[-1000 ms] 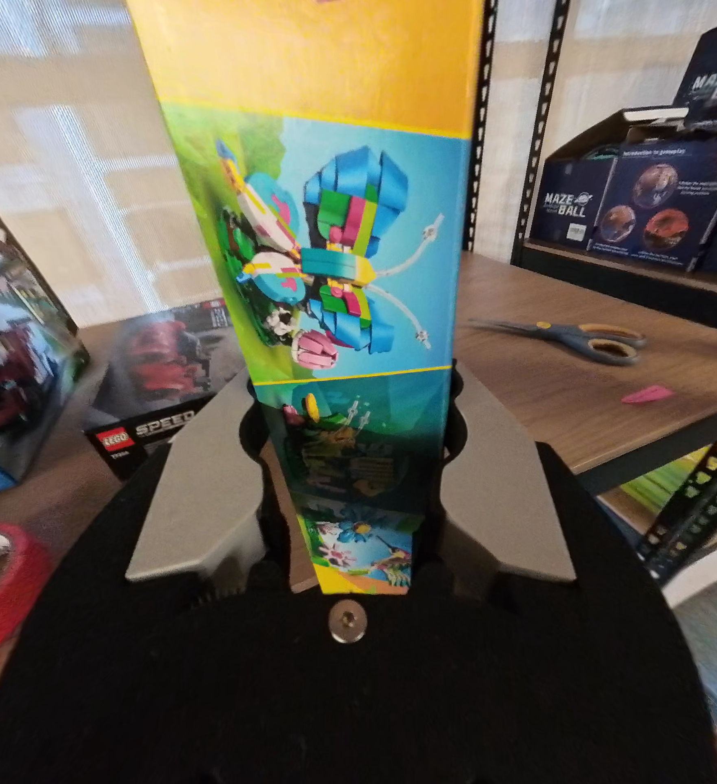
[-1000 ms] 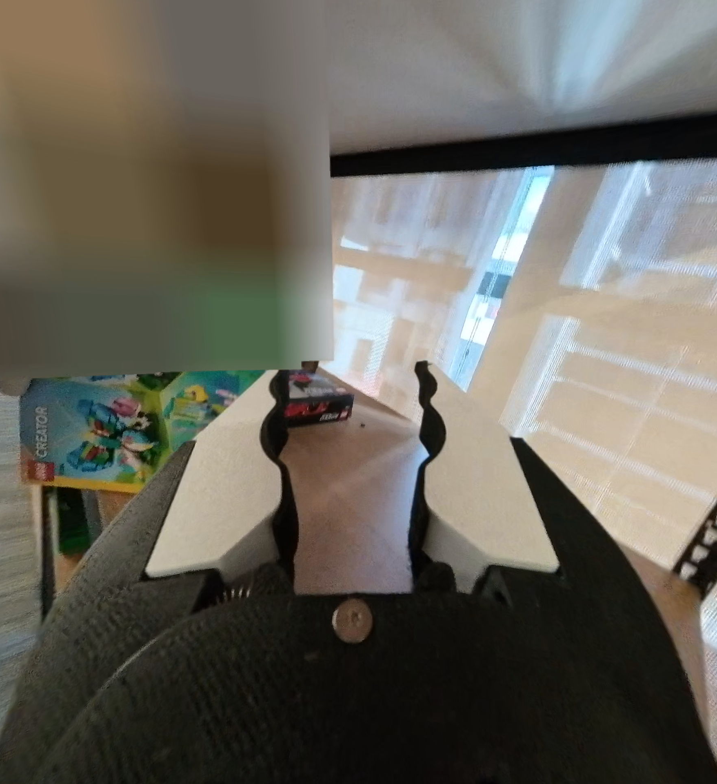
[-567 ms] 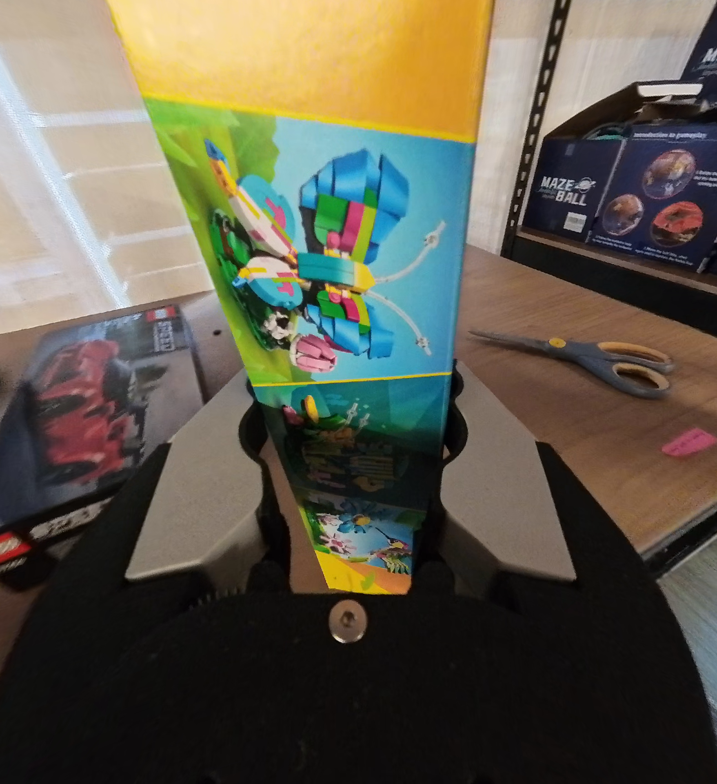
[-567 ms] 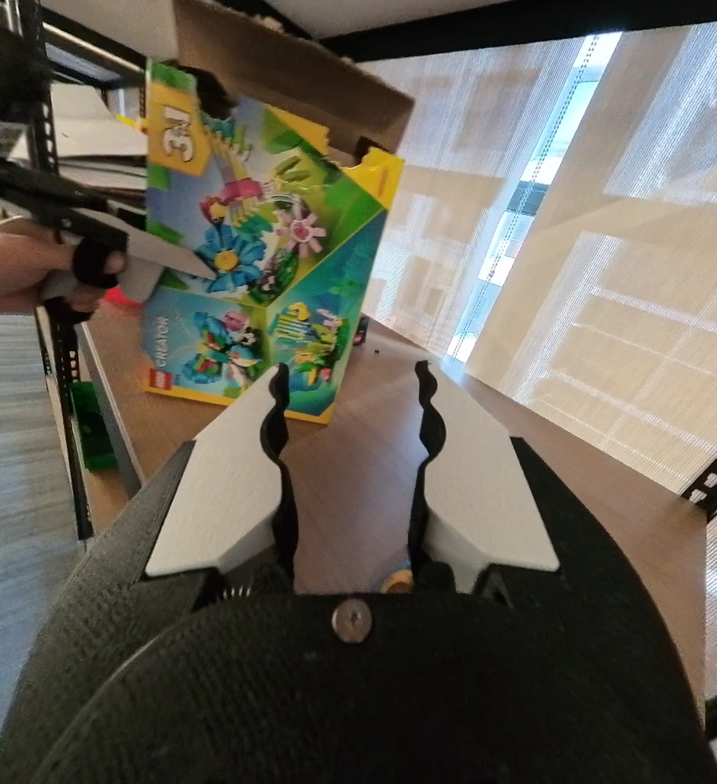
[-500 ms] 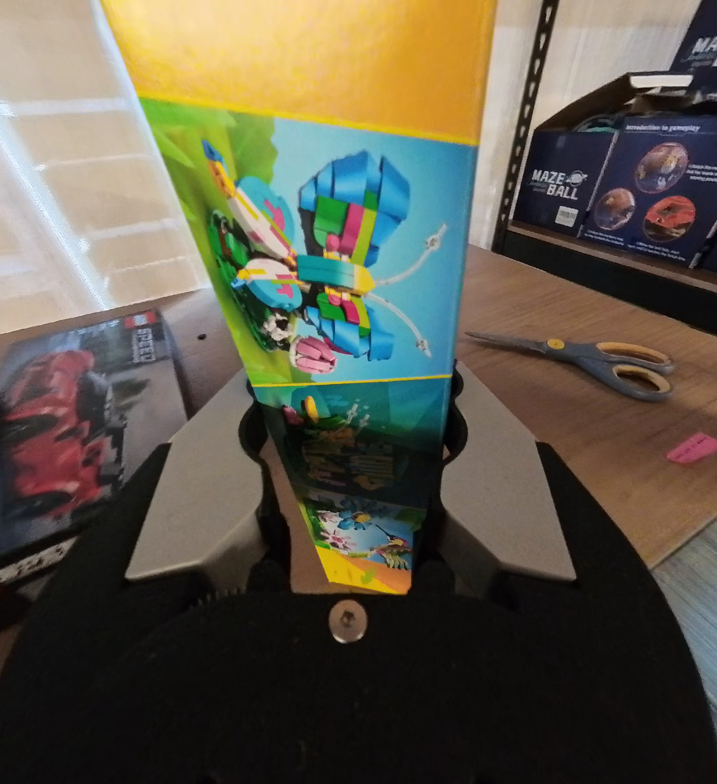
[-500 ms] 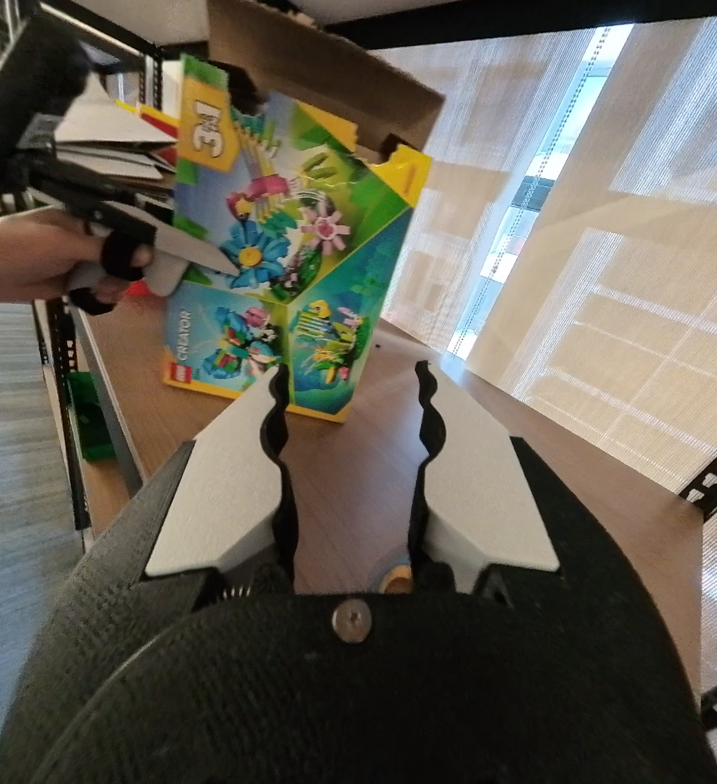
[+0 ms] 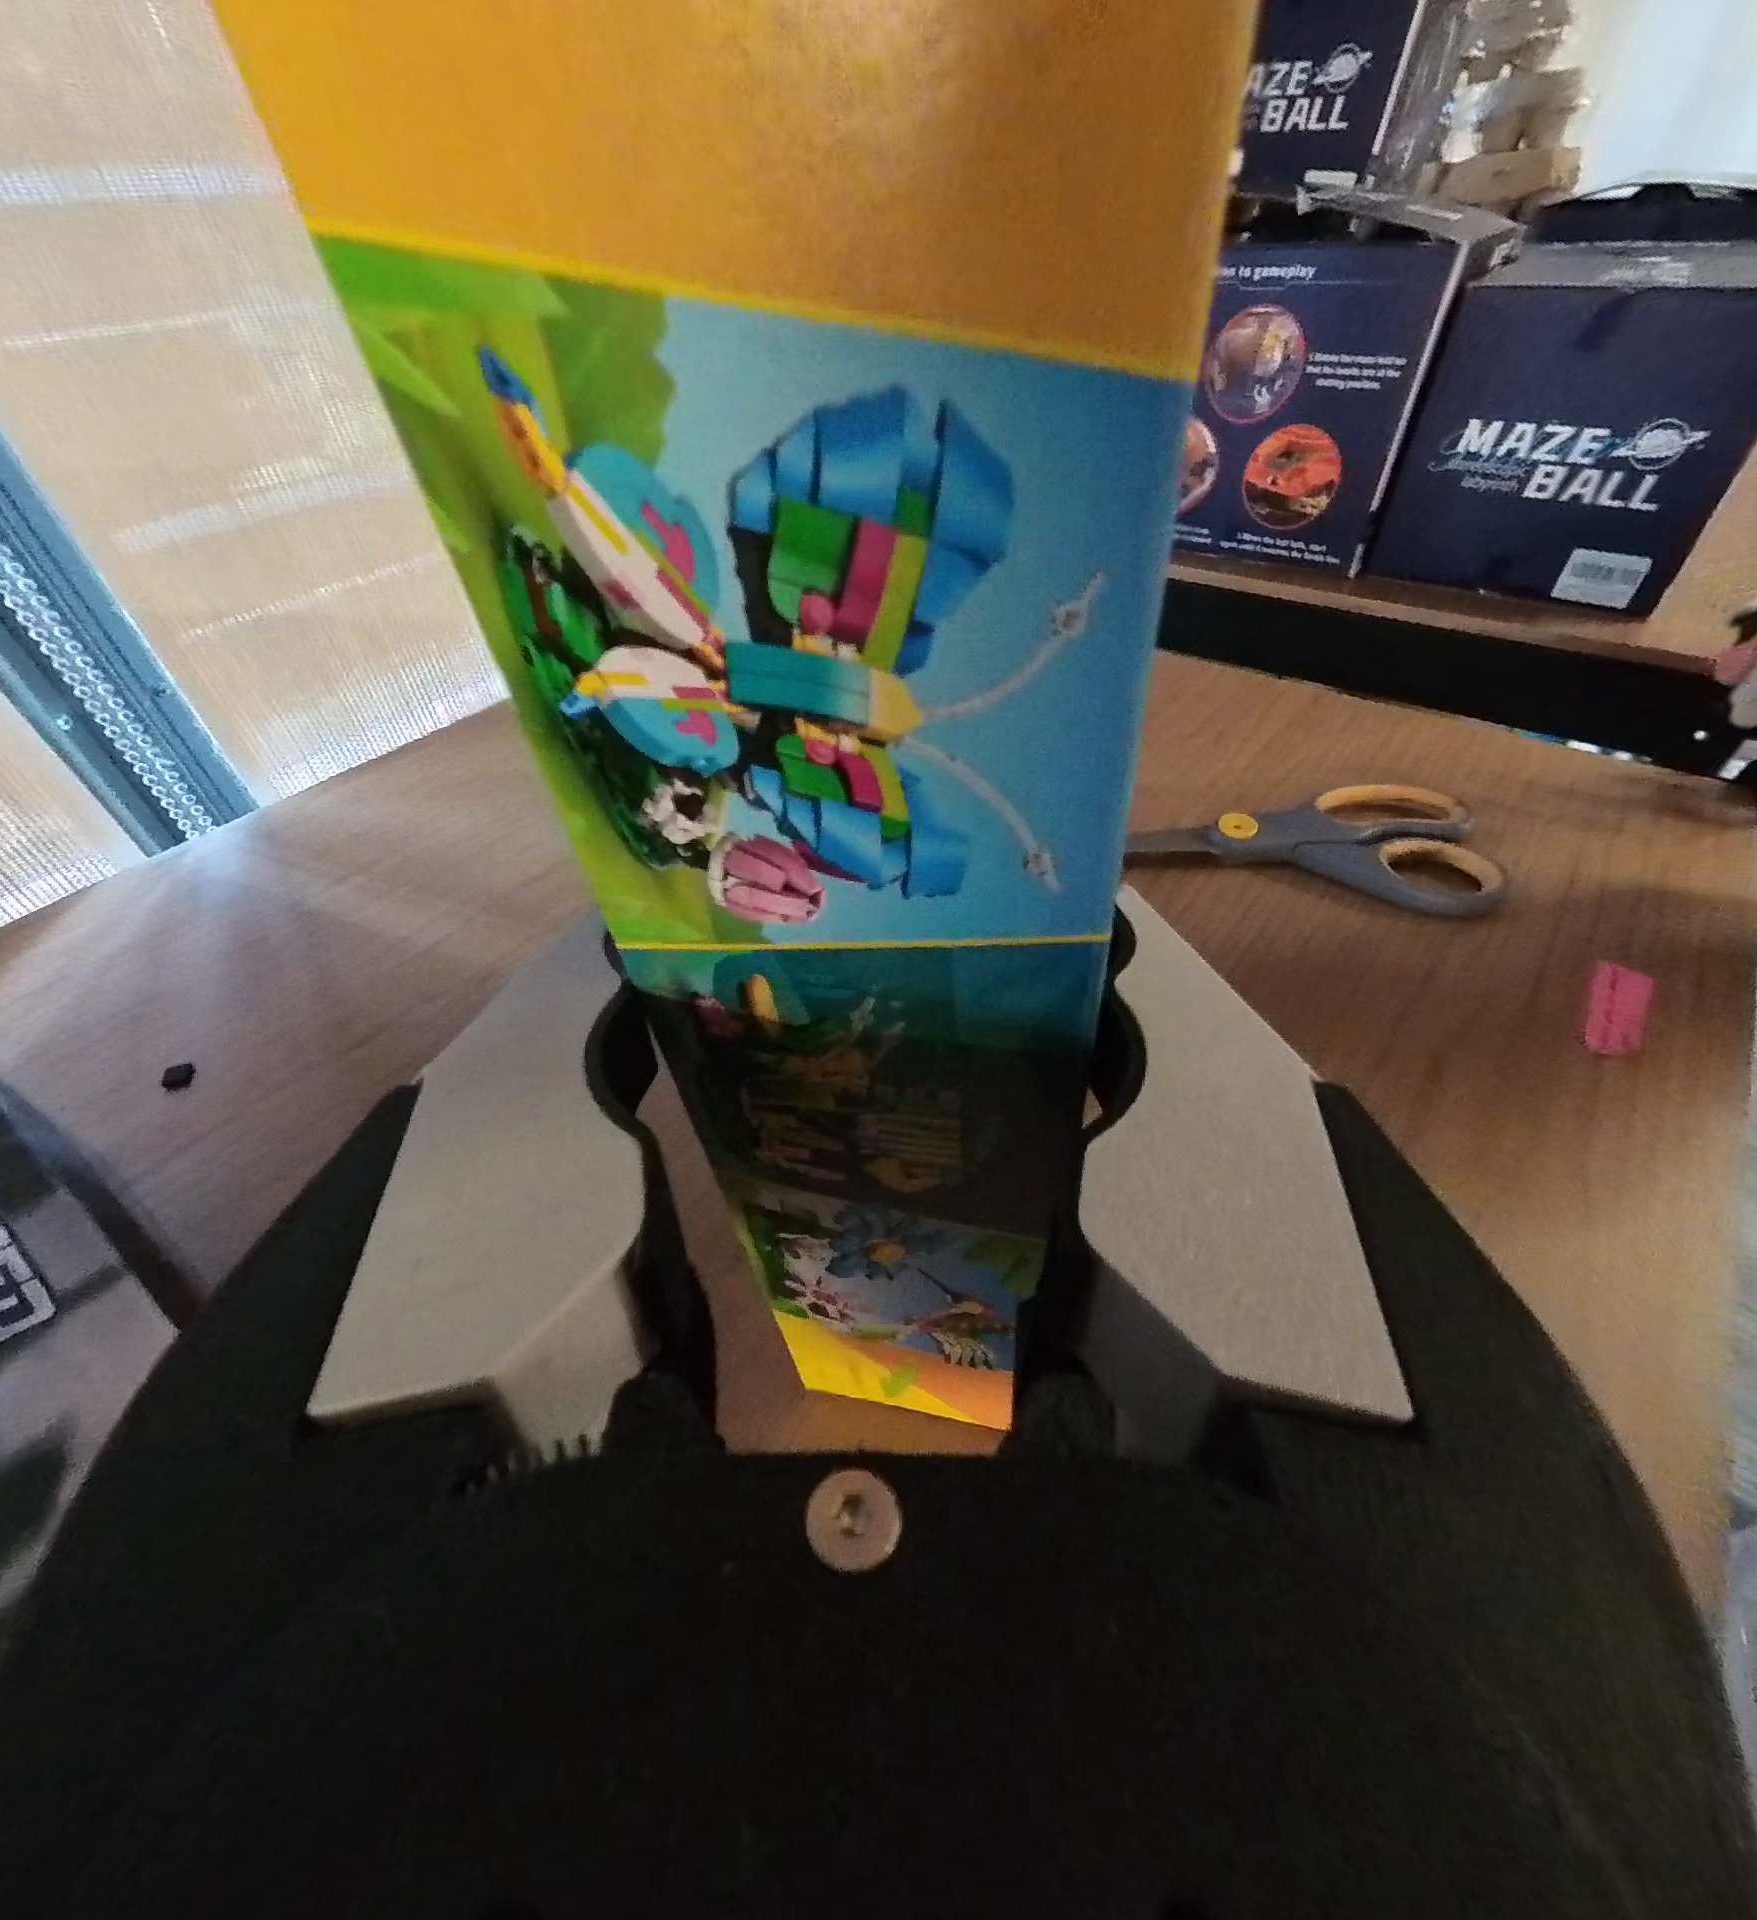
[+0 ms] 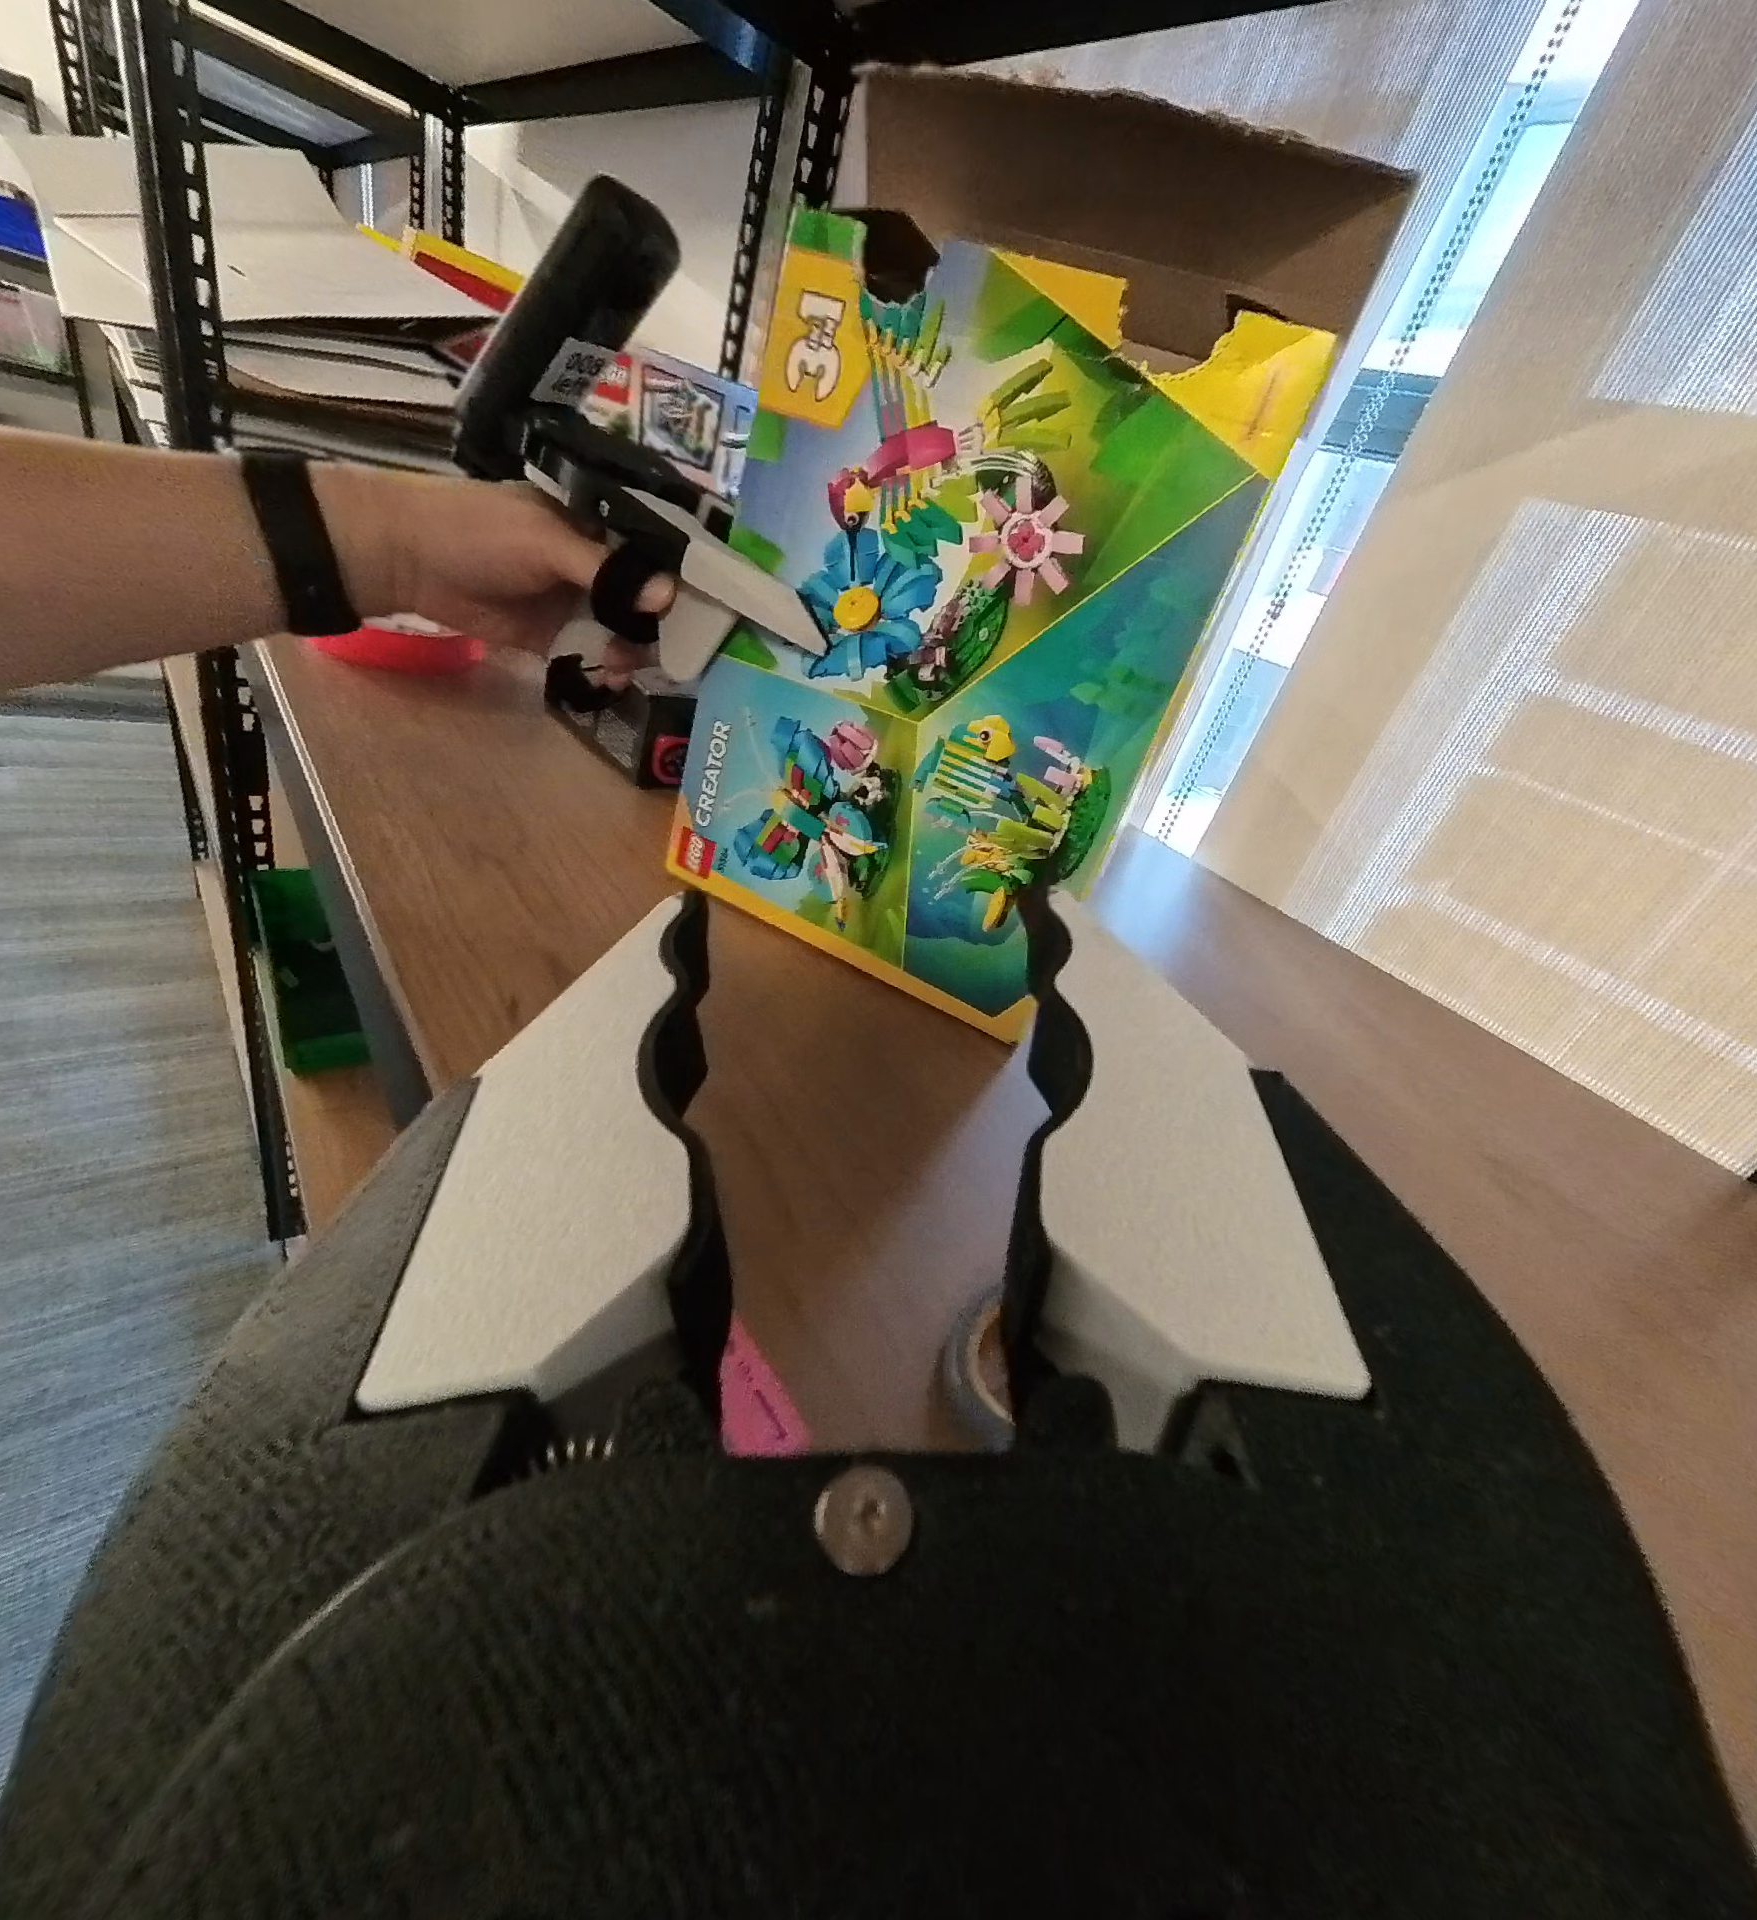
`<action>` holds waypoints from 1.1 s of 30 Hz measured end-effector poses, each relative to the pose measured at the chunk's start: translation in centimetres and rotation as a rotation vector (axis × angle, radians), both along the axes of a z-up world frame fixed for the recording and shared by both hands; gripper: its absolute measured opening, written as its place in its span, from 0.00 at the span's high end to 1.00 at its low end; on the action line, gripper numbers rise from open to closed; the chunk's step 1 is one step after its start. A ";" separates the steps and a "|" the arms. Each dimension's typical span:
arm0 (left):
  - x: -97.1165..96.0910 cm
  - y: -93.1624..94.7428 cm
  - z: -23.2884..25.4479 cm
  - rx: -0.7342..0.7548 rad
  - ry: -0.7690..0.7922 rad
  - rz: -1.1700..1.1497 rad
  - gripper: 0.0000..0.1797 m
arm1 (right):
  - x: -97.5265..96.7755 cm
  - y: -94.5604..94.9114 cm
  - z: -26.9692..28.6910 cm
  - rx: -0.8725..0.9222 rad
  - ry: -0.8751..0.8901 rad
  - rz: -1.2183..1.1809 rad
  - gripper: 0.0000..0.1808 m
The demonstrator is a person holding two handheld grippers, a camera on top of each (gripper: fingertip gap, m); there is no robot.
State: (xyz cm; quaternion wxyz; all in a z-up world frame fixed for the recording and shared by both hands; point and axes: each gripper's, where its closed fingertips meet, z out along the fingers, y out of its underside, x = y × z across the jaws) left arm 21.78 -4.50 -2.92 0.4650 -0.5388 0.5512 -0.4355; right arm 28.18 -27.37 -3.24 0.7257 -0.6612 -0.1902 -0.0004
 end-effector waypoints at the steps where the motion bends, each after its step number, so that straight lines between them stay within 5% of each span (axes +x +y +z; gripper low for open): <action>1: 0.1 0.1 0.0 -0.002 0.000 -0.011 0.53 | 0.0 -0.1 0.0 -0.003 0.004 0.004 0.67; 19: 0.1 0.3 -0.1 -0.094 -0.052 -0.046 0.56 | -3.3 1.5 -2.8 -0.129 -0.138 0.064 0.64; 33: 4.3 -2.7 -0.2 -0.095 -0.074 0.604 0.55 | -2.0 8.3 -4.2 -0.258 -0.066 -0.115 0.58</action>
